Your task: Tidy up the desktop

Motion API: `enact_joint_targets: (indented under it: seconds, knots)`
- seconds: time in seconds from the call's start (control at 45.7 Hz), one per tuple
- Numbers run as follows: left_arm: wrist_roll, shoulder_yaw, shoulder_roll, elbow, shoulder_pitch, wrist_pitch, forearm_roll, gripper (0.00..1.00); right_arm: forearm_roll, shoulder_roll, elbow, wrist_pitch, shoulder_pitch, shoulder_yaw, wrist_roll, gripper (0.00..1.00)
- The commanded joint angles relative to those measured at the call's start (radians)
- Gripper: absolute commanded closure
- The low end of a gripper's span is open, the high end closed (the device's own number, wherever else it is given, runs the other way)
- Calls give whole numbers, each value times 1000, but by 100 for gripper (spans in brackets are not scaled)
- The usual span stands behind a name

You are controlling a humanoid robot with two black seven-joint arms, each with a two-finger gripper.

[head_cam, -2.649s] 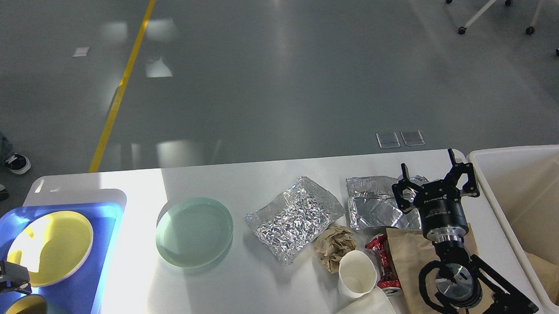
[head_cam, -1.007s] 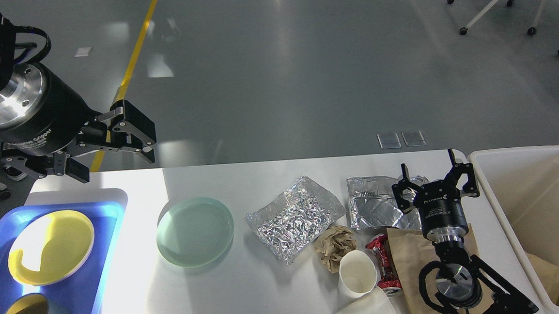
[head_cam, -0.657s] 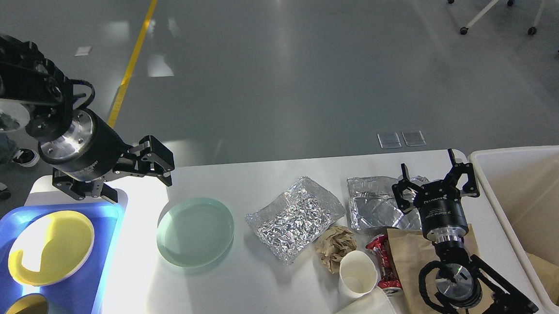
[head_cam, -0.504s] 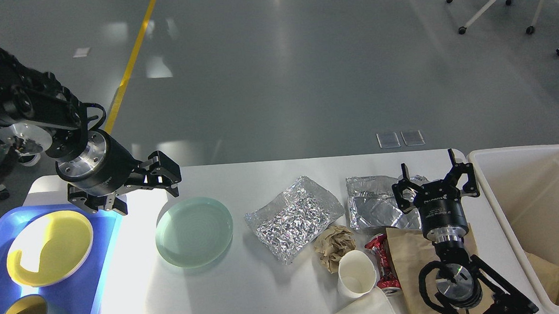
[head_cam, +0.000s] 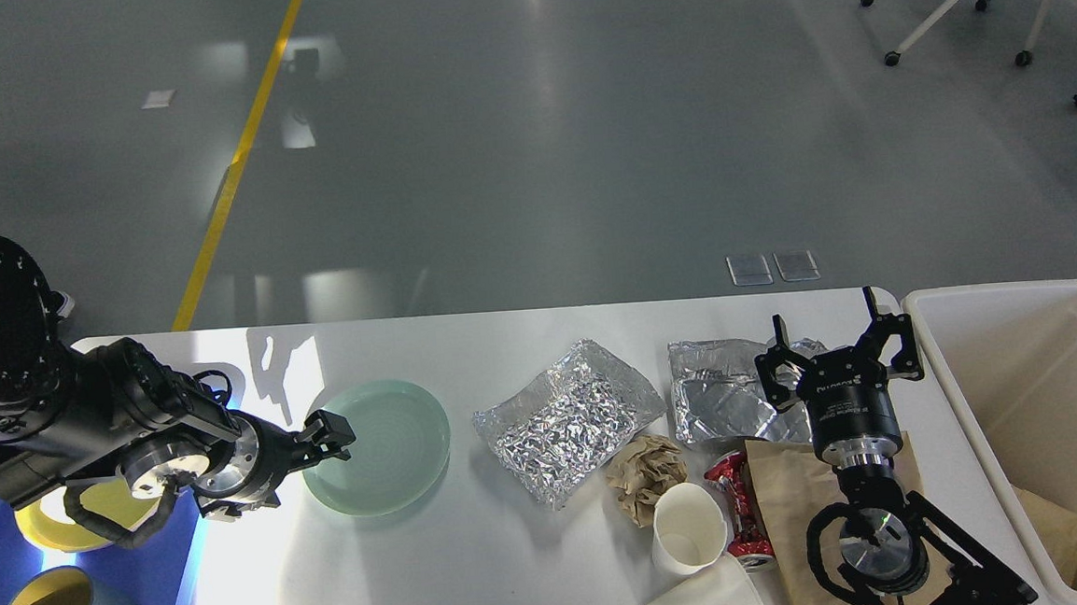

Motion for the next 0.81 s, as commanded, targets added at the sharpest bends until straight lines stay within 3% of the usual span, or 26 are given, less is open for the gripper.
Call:
enact_joint_targets:
  seconds: [0.0, 0.197, 0.788]
  knots:
    - [1, -48, 18, 91, 82, 8, -38, 6, 1, 0, 0, 0, 0, 0, 0, 0]
    - [1, -95, 77, 112, 133, 42, -101, 6, 0, 0, 0, 0, 0, 0, 0, 0]
    - [6, -189, 51, 252, 261, 62, -89, 5, 0, 0, 0, 0, 1, 0, 0, 0]
